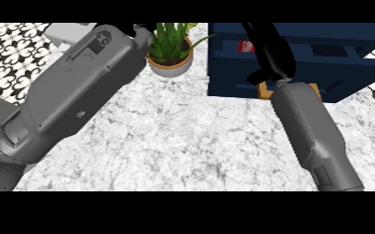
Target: Pick up the can, place it into the drawer and close the drawer
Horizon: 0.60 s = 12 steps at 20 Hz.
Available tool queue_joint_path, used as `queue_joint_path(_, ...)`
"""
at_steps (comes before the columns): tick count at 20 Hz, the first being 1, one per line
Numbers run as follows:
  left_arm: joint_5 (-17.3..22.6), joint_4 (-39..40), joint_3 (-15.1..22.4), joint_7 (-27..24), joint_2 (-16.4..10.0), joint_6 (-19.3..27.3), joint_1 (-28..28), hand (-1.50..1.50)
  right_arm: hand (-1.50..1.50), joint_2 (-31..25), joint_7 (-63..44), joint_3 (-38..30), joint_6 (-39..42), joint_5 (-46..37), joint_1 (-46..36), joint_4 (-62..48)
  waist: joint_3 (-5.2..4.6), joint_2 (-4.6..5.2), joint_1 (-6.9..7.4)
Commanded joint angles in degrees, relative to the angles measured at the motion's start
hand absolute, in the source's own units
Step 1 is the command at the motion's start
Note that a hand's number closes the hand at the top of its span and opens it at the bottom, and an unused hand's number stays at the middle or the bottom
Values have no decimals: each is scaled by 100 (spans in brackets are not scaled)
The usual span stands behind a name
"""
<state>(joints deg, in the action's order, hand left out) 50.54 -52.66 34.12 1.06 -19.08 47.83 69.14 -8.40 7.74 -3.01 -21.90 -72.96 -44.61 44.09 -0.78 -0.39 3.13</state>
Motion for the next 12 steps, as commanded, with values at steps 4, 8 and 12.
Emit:
queue_joint_path(4, -159, -504, -57, 43, -84, 181, -290, -150, -150, -103, 86, -428, -983, -51, -522, -1441, 90, 145, 83)
queue_joint_path(8, -172, -521, -194, 185, -385, -87, -357, -150, -150, 8, 94, -524, -1465, -106, -849, -1879, 89, 159, 82)
queue_joint_path(12, -261, -866, -91, 436, -489, -7, -333, -150, -150, -60, -138, -643, -1719, -226, -1254, -2391, 91, 176, 210)
